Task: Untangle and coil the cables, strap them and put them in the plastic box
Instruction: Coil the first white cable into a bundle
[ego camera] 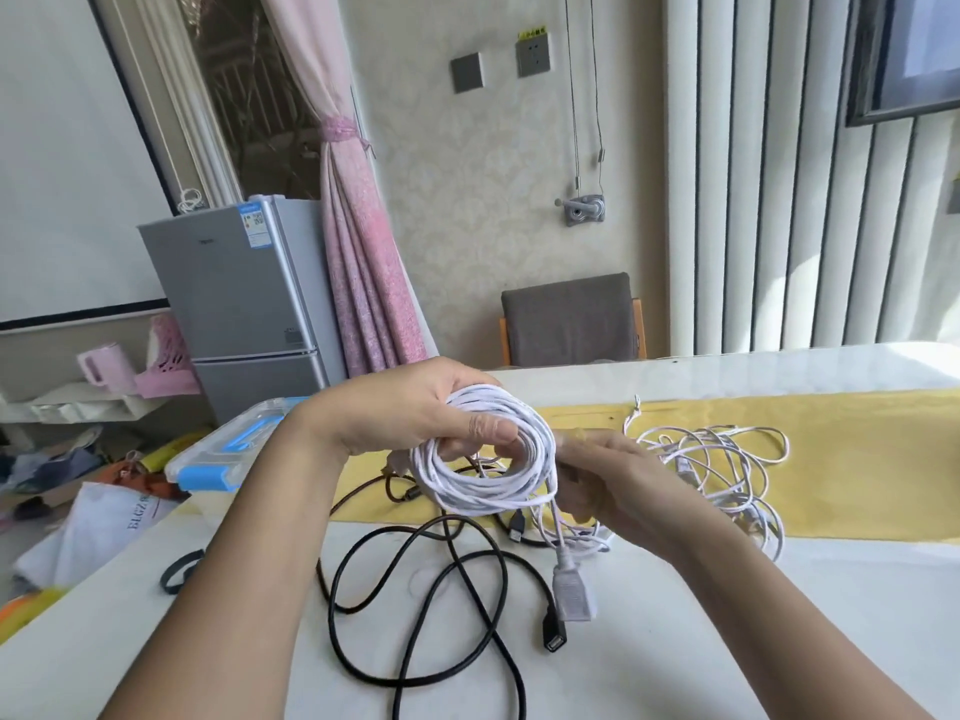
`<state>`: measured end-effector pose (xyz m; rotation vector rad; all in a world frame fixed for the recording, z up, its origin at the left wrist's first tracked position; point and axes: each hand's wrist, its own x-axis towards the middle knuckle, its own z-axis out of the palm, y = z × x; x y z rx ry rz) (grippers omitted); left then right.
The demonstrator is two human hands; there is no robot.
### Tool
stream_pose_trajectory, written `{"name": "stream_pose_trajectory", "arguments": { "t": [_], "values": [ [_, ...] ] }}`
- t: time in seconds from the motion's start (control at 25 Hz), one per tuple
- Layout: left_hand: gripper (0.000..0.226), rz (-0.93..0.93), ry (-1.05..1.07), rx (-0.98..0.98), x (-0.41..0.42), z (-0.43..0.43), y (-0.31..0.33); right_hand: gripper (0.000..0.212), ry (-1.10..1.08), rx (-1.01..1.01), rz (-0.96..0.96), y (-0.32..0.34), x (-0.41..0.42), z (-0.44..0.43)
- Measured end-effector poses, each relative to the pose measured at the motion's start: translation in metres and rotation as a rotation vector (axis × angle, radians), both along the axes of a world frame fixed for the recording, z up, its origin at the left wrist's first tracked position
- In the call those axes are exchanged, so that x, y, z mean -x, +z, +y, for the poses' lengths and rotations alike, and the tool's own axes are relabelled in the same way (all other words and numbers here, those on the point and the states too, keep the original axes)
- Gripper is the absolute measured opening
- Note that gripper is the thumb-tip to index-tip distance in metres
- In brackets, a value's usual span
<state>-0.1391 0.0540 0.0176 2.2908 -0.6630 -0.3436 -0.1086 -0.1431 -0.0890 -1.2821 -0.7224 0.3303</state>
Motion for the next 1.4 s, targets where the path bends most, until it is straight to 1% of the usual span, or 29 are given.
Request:
{"name": "stream_pose_trajectory", "arguments": {
  "t": [0.04, 0.12, 0.16, 0.2, 0.24, 0.28, 0.4, 0.44, 0.48, 0.52, 0.56, 0.68, 0.76, 0.84, 0.92, 1.0, 1.04, 1.12, 1.16, 1.24, 1.32, 1.4],
  "values": [
    [0.024, 0.011, 0.001, -0.013, 0.002, 0.002, 0.003, 0.024, 0.059, 0.003, -0.026, 0.002, 0.002, 0.000],
    [0.031, -0.001, 0.015, 0.008, 0.003, 0.004, 0.008, 0.032, 0.125, 0.009, -0.060, 0.004, 0.005, 0.002],
    [0.038, -0.045, 0.049, 0.041, 0.003, 0.004, 0.009, 0.032, 0.128, 0.019, -0.068, 0.004, 0.006, 0.002],
    [0.043, -0.104, 0.103, 0.095, 0.002, 0.003, 0.010, 0.027, 0.119, 0.028, -0.075, 0.004, 0.007, 0.003],
    [0.044, -0.155, 0.164, 0.176, 0.000, 0.001, 0.009, 0.020, 0.106, 0.028, -0.081, 0.005, 0.008, 0.005],
    [0.040, -0.195, 0.221, 0.273, -0.003, 0.000, 0.008, 0.019, 0.085, 0.020, -0.073, 0.005, 0.009, 0.007],
    [0.028, -0.262, 0.349, 0.578, -0.011, -0.009, -0.004, 0.021, -0.010, -0.054, -0.014, 0.004, 0.010, 0.011],
    [0.027, -0.276, 0.379, 0.672, -0.014, -0.014, -0.011, 0.022, -0.037, -0.079, 0.004, 0.005, 0.010, 0.012],
    [0.028, -0.289, 0.403, 0.749, -0.016, -0.019, -0.019, 0.027, -0.058, -0.105, 0.033, 0.005, 0.010, 0.013],
    [0.029, -0.301, 0.419, 0.812, -0.018, -0.023, -0.027, 0.035, -0.075, -0.134, 0.085, 0.004, 0.010, 0.014],
    [0.029, -0.309, 0.427, 0.865, -0.020, -0.028, -0.034, 0.037, -0.089, -0.156, 0.139, 0.003, 0.009, 0.014],
    [0.026, -0.311, 0.441, 0.988, -0.022, -0.039, -0.052, 0.023, -0.086, -0.194, 0.271, 0.001, 0.009, 0.019],
    [0.026, -0.277, 0.415, 1.135, -0.023, -0.047, -0.058, 0.023, -0.077, -0.236, 0.321, 0.000, 0.008, 0.021],
    [0.026, -0.216, 0.382, 1.254, -0.023, -0.053, -0.060, 0.027, -0.062, -0.219, 0.321, 0.000, 0.009, 0.021],
    [0.023, -0.152, 0.383, 1.309, -0.020, -0.057, -0.060, 0.028, -0.057, -0.126, 0.270, 0.002, 0.012, 0.020],
    [0.023, -0.101, 0.376, 1.324, -0.020, -0.058, -0.061, 0.030, -0.060, -0.021, 0.212, 0.005, 0.015, 0.018],
    [0.027, -0.083, 0.365, 1.320, -0.020, -0.058, -0.062, 0.032, -0.054, 0.028, 0.179, 0.005, 0.016, 0.017],
    [0.042, -0.048, 0.352, 1.307, -0.021, -0.057, -0.064, 0.040, -0.031, 0.089, 0.128, 0.004, 0.017, 0.016],
    [0.048, -0.030, 0.350, 1.294, -0.022, -0.056, -0.065, 0.044, -0.025, 0.096, 0.110, 0.005, 0.017, 0.016],
    [0.051, -0.008, 0.328, 1.258, -0.023, -0.053, -0.067, 0.039, -0.018, 0.056, 0.086, 0.004, 0.015, 0.015],
    [0.042, -0.016, 0.317, 1.235, -0.023, -0.050, -0.068, 0.028, -0.049, -0.018, 0.101, 0.005, 0.013, 0.014],
    [0.031, -0.050, 0.386, 1.228, -0.022, -0.050, -0.069, 0.029, -0.126, -0.027, 0.097, 0.005, 0.012, 0.013]
  ]
}}
